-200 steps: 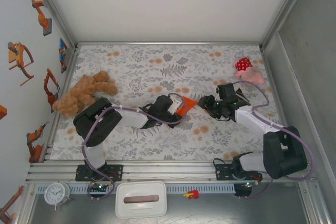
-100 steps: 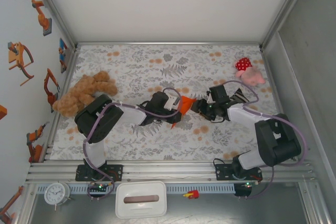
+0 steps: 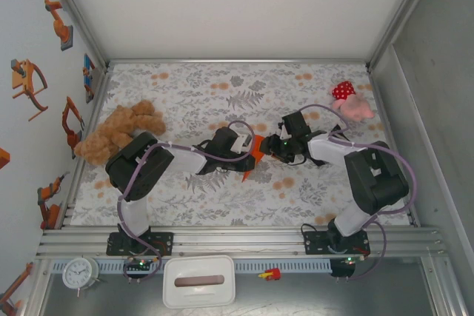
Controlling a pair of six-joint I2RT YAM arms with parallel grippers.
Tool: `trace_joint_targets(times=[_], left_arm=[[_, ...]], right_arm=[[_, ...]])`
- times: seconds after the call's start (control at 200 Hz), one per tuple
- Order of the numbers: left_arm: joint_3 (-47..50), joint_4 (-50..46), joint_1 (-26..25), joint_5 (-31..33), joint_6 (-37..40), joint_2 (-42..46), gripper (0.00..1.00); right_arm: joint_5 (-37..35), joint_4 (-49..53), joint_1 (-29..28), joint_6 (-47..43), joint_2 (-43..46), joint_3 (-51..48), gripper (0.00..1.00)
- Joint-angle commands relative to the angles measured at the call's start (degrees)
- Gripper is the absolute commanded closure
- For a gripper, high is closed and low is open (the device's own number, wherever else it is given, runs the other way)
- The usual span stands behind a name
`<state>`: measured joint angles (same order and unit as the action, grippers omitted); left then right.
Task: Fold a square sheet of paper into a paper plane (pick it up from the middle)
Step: Fold the wing for the fifth time at the center of the table.
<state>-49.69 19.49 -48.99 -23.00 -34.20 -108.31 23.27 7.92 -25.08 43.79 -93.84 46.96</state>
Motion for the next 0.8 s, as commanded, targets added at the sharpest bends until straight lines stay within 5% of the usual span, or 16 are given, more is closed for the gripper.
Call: trace_joint_targets(times=[0.0, 0.796], left_arm=[[-0.48, -3.81, 0.3, -1.93, -1.49, -1.56, 0.84], [-1.89, -5.24, 0.74, -3.85, -2.73, 0.79, 0.75]], right_arm=[[0.11, 2.09, -0.42, -1.69, -1.95, 2.07, 0.47], [-9.44, 10.7, -1.55, 0.18, -11.42, 6.0, 0.47]])
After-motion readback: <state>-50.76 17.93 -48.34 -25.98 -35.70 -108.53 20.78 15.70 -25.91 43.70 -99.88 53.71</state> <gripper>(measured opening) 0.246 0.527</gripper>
